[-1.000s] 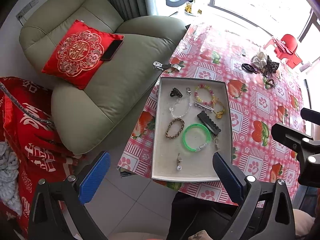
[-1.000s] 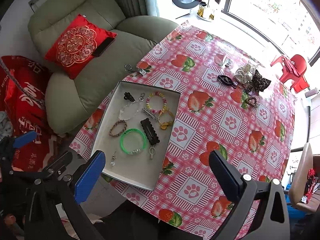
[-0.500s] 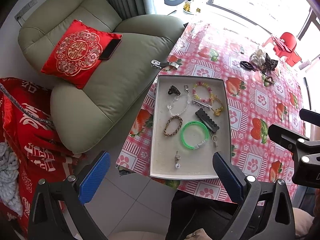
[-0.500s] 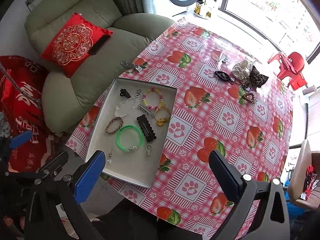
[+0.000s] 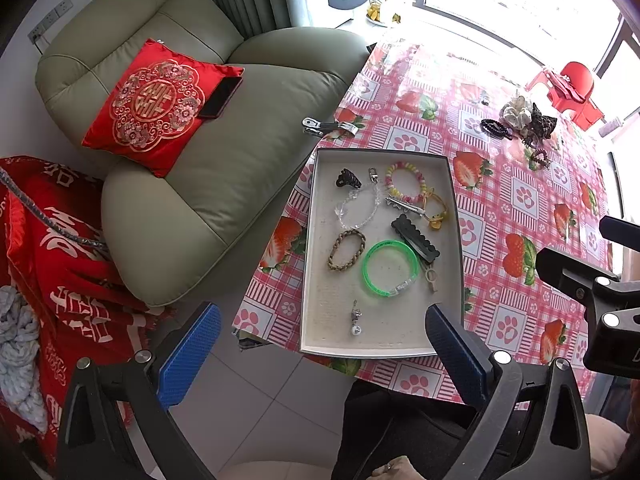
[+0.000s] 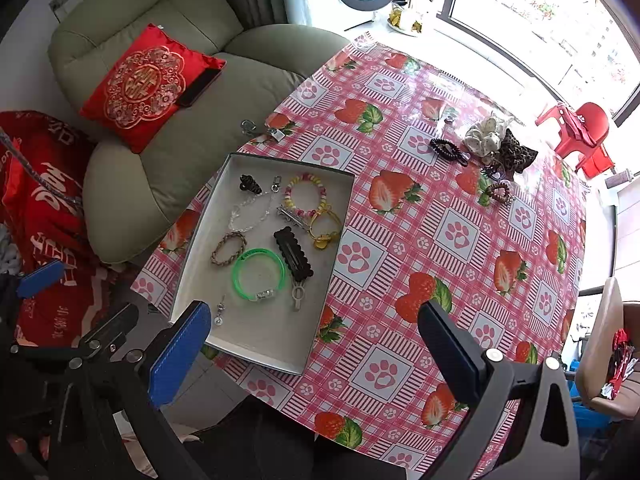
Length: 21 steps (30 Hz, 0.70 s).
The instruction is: Organize jewelry
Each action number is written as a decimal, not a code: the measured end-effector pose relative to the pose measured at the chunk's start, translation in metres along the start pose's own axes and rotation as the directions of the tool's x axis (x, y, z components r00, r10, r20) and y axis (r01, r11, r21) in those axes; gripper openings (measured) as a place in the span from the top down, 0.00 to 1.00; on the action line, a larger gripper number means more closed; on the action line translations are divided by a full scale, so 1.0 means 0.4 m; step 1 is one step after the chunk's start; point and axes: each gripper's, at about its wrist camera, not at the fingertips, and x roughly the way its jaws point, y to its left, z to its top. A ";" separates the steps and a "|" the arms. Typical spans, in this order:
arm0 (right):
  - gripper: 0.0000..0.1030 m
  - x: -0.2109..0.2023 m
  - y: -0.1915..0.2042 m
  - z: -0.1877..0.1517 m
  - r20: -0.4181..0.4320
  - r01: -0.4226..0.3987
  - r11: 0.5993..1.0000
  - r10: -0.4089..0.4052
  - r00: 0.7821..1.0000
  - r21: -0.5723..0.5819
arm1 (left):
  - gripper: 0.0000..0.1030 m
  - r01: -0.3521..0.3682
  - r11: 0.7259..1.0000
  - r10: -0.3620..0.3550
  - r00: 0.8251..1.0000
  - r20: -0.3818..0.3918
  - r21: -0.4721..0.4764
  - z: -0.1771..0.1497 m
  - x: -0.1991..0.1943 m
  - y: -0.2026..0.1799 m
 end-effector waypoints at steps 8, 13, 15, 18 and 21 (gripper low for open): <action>0.00 0.002 -0.001 -0.002 -0.001 0.000 1.000 0.000 1.000 -0.002 | 0.00 -0.001 1.000 0.001 1.000 0.000 0.001 -0.003 0.003 0.001; 0.00 0.001 0.001 -0.002 -0.001 -0.001 1.000 0.001 1.000 0.000 | 0.00 -0.001 1.000 0.001 1.000 -0.001 0.001 -0.005 0.003 0.001; 0.00 0.002 0.000 -0.003 -0.001 -0.001 1.000 0.001 1.000 -0.001 | 0.00 -0.001 1.000 0.001 1.000 -0.001 0.001 -0.002 0.002 0.000; 0.00 0.002 0.001 -0.004 -0.001 0.000 1.000 0.000 1.000 0.001 | 0.00 -0.002 1.000 0.002 1.000 -0.001 0.003 -0.005 0.002 0.000; 0.00 0.002 0.001 -0.004 -0.001 -0.001 1.000 0.001 1.000 0.001 | 0.00 -0.002 1.000 0.002 1.000 -0.001 0.002 -0.006 0.003 0.000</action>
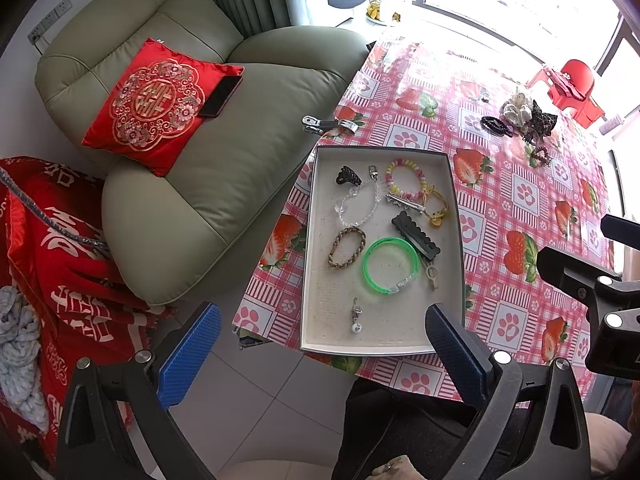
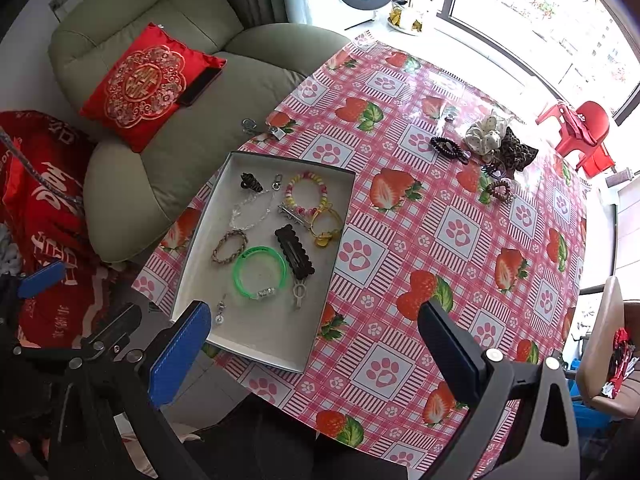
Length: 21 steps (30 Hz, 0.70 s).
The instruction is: Organize jewelry
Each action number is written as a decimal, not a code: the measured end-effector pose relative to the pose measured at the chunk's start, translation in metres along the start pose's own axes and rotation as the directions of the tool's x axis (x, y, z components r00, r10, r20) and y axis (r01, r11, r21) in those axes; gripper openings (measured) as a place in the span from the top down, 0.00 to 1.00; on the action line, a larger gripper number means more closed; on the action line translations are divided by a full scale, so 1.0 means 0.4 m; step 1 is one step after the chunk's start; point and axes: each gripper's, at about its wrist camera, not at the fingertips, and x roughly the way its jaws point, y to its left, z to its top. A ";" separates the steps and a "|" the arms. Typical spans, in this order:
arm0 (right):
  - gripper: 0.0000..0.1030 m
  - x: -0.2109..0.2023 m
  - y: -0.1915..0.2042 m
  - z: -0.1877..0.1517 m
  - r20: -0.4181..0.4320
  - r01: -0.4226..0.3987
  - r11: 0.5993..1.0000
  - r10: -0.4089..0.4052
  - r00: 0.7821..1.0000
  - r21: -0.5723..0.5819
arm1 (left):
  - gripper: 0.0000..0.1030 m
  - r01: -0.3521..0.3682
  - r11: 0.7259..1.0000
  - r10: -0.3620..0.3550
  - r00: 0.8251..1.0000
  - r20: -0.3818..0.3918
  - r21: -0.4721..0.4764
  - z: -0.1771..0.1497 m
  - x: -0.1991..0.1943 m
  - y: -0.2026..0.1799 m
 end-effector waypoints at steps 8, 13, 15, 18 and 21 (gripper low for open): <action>0.00 0.001 0.002 -0.003 -0.001 0.000 1.000 0.000 1.000 -0.001 | 0.00 -0.001 1.000 0.001 1.000 -0.001 0.000 0.000 0.000 -0.002; 0.00 0.001 0.001 -0.004 0.000 0.000 1.000 0.000 1.000 0.001 | 0.00 -0.001 1.000 0.001 1.000 -0.001 0.001 -0.003 0.000 -0.002; 0.00 0.000 0.001 -0.003 -0.001 0.000 1.000 0.000 1.000 0.001 | 0.00 -0.001 1.000 0.001 1.000 0.000 0.001 -0.002 0.001 -0.003; 0.00 0.000 0.001 -0.003 -0.001 0.000 1.000 0.000 1.000 -0.001 | 0.00 -0.002 1.000 0.002 1.000 -0.001 0.001 -0.002 0.001 -0.004; 0.00 0.000 0.001 -0.002 -0.001 -0.001 1.000 0.001 1.000 -0.001 | 0.00 -0.002 1.000 0.002 1.000 -0.001 0.000 -0.001 0.001 -0.005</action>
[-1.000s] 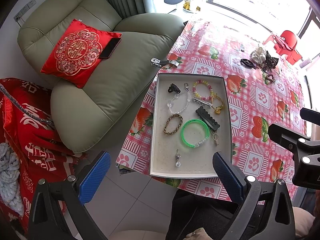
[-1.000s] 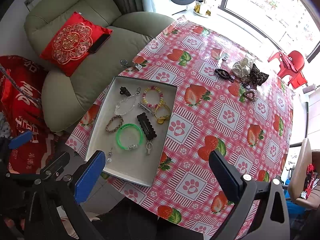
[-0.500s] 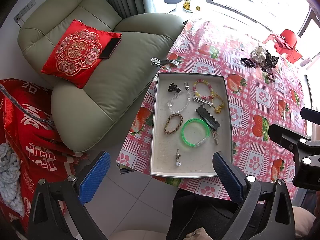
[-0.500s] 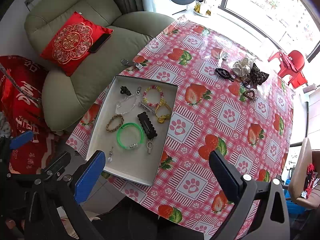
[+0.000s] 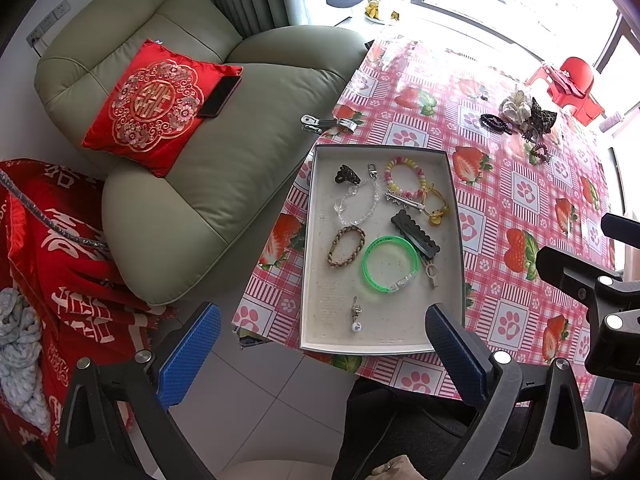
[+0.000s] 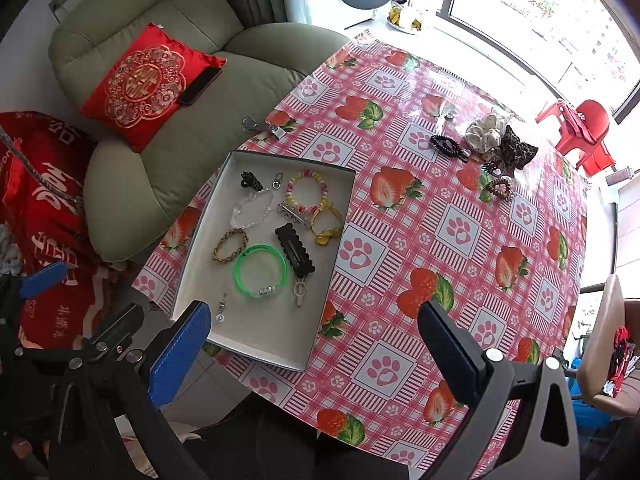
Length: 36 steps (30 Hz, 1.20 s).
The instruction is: Organize jewelry
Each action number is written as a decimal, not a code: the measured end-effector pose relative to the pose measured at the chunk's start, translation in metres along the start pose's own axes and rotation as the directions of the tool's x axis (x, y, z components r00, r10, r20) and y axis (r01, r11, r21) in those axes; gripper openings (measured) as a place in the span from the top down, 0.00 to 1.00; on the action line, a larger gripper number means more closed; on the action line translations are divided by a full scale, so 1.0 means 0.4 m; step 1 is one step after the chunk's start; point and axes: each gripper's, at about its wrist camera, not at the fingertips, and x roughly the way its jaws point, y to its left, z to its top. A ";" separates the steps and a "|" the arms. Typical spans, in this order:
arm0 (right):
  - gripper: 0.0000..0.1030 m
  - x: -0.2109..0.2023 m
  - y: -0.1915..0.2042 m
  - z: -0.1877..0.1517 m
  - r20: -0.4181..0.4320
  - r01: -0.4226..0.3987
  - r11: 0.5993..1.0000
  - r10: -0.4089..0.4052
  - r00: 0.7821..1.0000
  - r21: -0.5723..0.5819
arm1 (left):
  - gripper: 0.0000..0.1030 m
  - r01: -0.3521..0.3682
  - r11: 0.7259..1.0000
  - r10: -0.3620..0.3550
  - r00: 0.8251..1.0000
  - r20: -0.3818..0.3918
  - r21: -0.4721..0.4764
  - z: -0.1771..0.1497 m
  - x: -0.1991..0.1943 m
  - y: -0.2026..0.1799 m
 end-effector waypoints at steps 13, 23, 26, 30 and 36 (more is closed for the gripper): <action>0.00 0.001 0.001 0.001 -0.001 -0.001 1.000 0.001 1.000 -0.001 | 0.00 -0.001 1.000 0.001 1.000 -0.001 0.002 -0.001 0.002 -0.002; 0.00 0.002 0.001 0.000 -0.002 -0.001 1.000 0.001 1.000 0.001 | 0.00 -0.001 1.000 0.001 1.000 -0.001 0.003 0.002 0.001 -0.004; 0.00 0.002 0.001 0.000 -0.002 0.000 1.000 0.000 1.000 0.002 | 0.00 -0.002 1.000 0.002 1.000 -0.002 0.003 -0.001 0.002 -0.003; 0.00 0.002 0.002 0.002 -0.002 0.000 1.000 0.000 1.000 0.002 | 0.00 -0.003 1.000 0.003 1.000 -0.002 0.003 0.002 0.002 -0.005; 0.00 0.002 0.002 0.002 -0.002 0.000 1.000 0.000 1.000 0.002 | 0.00 -0.003 1.000 0.003 1.000 -0.002 0.003 -0.001 0.002 -0.004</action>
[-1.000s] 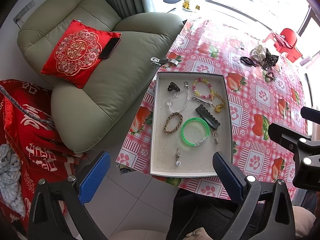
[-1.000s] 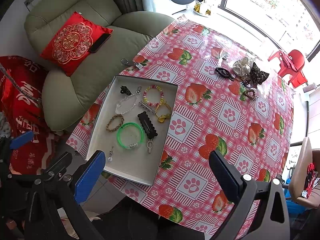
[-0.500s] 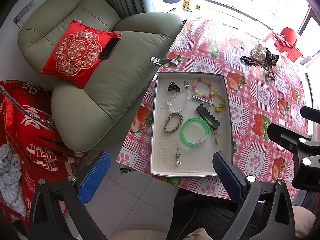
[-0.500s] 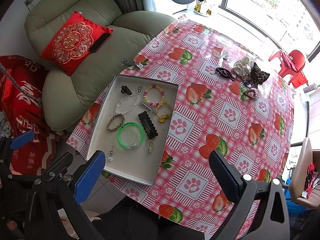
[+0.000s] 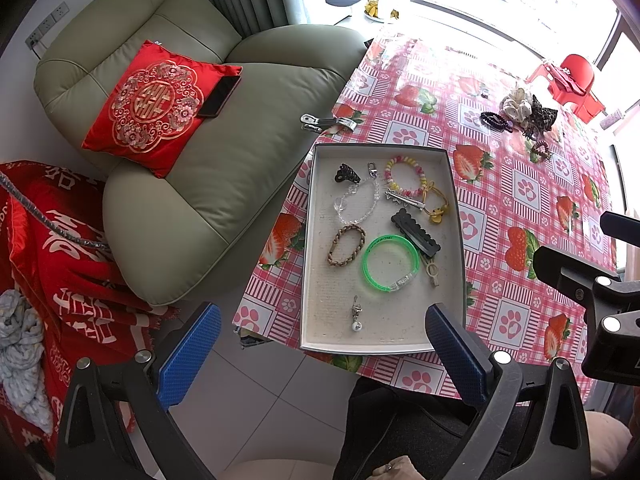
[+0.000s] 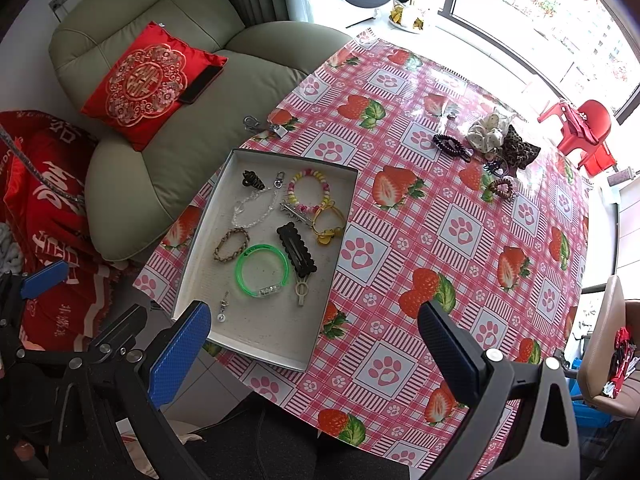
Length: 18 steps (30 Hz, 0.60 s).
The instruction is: Organize jewelry
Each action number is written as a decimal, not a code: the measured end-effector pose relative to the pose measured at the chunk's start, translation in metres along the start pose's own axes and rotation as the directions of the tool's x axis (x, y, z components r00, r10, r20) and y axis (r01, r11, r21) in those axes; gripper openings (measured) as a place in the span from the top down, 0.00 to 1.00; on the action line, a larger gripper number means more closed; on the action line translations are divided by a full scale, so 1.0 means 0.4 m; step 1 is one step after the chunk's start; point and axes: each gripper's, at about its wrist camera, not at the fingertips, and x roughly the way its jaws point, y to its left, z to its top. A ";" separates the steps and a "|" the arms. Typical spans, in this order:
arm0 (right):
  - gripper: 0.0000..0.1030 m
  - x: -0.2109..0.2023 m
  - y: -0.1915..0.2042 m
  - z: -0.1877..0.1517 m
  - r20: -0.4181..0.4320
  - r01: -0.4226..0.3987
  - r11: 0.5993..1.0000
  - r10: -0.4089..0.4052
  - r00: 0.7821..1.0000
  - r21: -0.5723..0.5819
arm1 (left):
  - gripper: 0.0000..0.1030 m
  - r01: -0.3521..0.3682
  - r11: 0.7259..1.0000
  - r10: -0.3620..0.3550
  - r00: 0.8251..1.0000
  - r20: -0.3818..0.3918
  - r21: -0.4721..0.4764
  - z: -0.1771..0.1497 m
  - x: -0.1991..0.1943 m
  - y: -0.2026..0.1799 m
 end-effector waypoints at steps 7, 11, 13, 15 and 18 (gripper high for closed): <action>0.00 0.000 0.000 0.002 0.000 0.000 1.000 0.000 1.000 0.000 | 0.00 -0.001 1.000 0.001 1.000 0.000 0.004 -0.007 0.002 0.007; 0.00 0.001 -0.001 -0.003 -0.001 -0.001 1.000 0.001 1.000 -0.001 | 0.00 -0.002 1.000 0.002 1.000 0.000 0.004 -0.005 0.003 0.006; 0.00 0.000 0.000 0.000 -0.001 -0.001 1.000 0.001 1.000 -0.001 | 0.00 -0.001 1.000 0.001 1.000 0.000 0.005 -0.003 0.002 0.004; 0.00 0.000 0.000 0.000 -0.001 -0.001 1.000 0.001 1.000 -0.001 | 0.00 -0.002 1.000 0.002 1.000 0.000 0.005 -0.005 0.002 0.006; 0.00 0.001 0.000 -0.001 -0.001 -0.001 1.000 0.001 1.000 -0.001 | 0.00 -0.002 1.000 0.002 1.000 0.000 0.006 -0.004 0.002 0.005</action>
